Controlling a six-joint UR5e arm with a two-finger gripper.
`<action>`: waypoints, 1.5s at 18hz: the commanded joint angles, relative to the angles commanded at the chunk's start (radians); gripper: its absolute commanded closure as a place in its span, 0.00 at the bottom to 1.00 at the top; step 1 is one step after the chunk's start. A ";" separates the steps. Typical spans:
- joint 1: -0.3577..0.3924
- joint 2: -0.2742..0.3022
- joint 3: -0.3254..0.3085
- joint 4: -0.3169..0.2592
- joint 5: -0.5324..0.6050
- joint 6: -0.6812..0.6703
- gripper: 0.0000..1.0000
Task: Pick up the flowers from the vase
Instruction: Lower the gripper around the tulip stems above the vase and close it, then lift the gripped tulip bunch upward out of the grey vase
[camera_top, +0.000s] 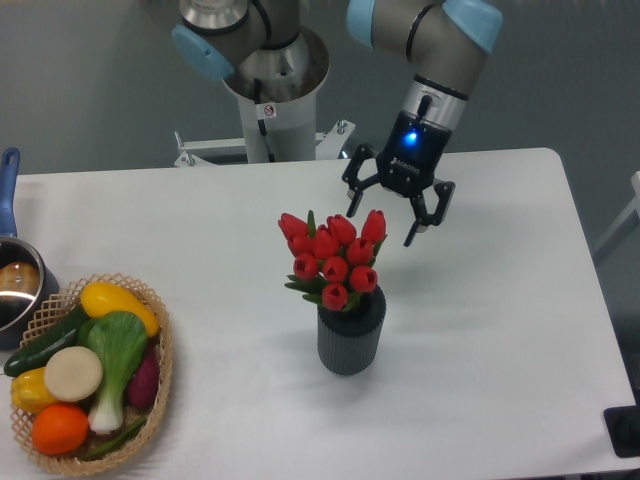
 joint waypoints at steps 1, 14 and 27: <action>-0.003 -0.011 0.008 0.008 -0.028 0.000 0.00; -0.103 -0.196 0.135 0.075 -0.128 -0.003 0.00; -0.100 -0.123 0.133 0.077 -0.055 -0.060 1.00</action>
